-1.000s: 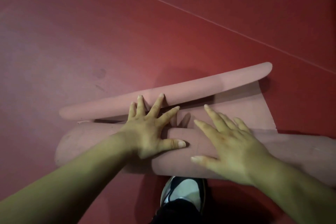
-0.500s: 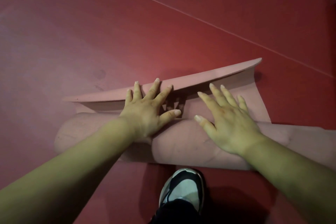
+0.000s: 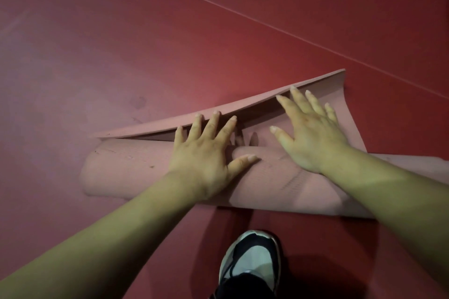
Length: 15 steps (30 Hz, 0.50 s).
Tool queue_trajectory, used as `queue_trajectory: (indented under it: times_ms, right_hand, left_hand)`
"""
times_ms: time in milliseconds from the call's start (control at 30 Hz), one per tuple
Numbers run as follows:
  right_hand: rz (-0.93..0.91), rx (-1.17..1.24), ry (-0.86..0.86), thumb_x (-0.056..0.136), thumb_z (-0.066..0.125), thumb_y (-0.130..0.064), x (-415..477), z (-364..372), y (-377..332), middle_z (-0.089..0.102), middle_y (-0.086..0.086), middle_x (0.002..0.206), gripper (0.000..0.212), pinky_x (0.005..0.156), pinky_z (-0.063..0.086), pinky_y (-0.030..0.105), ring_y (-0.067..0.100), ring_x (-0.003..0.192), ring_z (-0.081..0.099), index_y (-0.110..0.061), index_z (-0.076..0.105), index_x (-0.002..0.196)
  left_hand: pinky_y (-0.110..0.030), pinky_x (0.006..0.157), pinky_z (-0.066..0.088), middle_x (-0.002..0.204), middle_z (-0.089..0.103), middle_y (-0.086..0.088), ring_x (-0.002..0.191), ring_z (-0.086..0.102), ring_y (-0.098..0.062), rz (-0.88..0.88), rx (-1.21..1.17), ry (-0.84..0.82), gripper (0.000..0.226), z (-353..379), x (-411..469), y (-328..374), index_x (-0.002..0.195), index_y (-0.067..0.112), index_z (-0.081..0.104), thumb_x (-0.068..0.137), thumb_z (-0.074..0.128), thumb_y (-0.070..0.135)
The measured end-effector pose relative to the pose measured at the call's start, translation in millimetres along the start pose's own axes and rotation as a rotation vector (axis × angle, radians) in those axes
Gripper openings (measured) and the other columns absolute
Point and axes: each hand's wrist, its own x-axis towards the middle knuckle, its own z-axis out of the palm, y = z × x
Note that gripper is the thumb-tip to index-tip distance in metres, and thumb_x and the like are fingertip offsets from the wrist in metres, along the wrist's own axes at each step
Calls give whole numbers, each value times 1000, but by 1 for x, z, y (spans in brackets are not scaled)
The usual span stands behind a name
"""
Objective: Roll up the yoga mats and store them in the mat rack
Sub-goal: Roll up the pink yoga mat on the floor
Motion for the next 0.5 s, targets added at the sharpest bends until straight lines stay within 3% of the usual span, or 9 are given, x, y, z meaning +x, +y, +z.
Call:
queue_trajectory:
  times_ms: [333, 500]
  right_hand:
    - [97, 39, 40, 95, 30, -65, -16, -13, -10, 6, -3, 170, 72, 124, 11, 54, 22, 156, 9, -36, 14, 159]
    - [87, -56, 32, 92, 20, -68, -29, -13, -13, 4, -2, 170, 75, 124, 9, 55, 20, 156, 7, -36, 11, 159]
  left_hand:
    - [-62, 123, 3, 172, -1, 0, 157, -3, -33, -44, -115, 16, 98, -17, 46, -10, 161, 41, 0, 78, 10, 91]
    - [-65, 121, 9, 169, 19, 0, 155, 13, -32, -72, -150, 63, 85, -26, 76, -15, 161, 35, 11, 90, 20, 81]
